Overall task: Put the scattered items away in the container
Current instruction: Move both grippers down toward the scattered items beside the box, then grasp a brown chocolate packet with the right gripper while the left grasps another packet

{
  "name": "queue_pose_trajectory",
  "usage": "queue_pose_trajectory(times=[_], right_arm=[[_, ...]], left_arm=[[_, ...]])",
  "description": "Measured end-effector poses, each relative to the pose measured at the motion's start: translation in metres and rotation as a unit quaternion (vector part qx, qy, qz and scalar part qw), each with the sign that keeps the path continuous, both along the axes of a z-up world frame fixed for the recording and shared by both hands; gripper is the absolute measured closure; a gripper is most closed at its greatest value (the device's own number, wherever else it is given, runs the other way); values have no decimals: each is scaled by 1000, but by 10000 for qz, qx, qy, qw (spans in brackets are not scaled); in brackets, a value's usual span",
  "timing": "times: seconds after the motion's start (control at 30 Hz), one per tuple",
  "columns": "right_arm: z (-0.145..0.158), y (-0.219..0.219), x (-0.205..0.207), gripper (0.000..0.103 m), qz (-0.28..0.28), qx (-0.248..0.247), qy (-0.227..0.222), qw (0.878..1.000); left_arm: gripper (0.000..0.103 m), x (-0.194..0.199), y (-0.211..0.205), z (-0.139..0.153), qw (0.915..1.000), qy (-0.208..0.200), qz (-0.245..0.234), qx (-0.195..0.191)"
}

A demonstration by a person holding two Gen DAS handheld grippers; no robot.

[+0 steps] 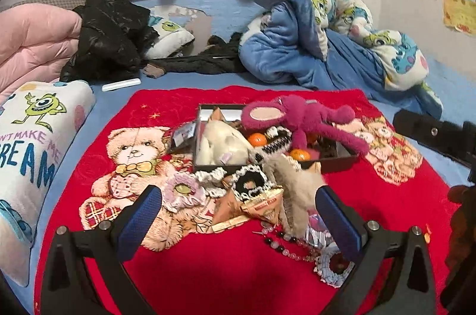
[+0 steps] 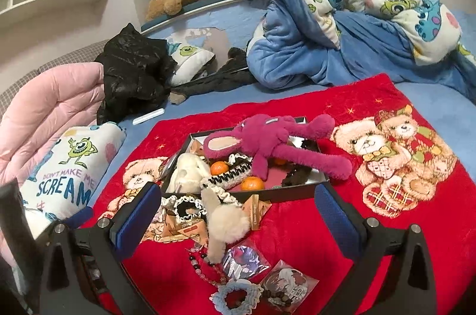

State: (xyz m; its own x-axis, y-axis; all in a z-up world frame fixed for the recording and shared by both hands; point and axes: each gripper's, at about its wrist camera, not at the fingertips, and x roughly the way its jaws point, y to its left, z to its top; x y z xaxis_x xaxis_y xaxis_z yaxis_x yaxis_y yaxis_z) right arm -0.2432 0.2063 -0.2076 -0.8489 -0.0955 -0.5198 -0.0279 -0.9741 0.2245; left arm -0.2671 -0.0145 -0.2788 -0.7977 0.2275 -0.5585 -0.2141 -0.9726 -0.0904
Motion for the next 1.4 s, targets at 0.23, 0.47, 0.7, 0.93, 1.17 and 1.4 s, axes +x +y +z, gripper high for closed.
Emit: queue_pose_trajectory(times=[0.23,0.47,0.7,0.93,1.17,1.4], right_arm=[[-7,6,-1,0,27,75,-100,9999],[-23,8,-8,8,10,162,-352,9992],[-39,3,-17,7,130,75,-474,9988],[-63,-12,-32,8,322,61,-725,9968],[-81,-31,-49,20,724,-77,-889,9934],[-101,-63,-61,28,1296,-223,-1082,9854]], left_arm=[[0,-1,8,-7,9999,-56,-85,-115],[0,-5,-2,-15,9998,-84,-41,-177],[0,-15,-16,-38,9991,-328,132,-232],[0,-37,-22,-59,9979,-580,152,-258],[0,-67,-17,-83,9947,-835,127,-588],[0,-86,-15,-92,9944,-937,39,-497]])
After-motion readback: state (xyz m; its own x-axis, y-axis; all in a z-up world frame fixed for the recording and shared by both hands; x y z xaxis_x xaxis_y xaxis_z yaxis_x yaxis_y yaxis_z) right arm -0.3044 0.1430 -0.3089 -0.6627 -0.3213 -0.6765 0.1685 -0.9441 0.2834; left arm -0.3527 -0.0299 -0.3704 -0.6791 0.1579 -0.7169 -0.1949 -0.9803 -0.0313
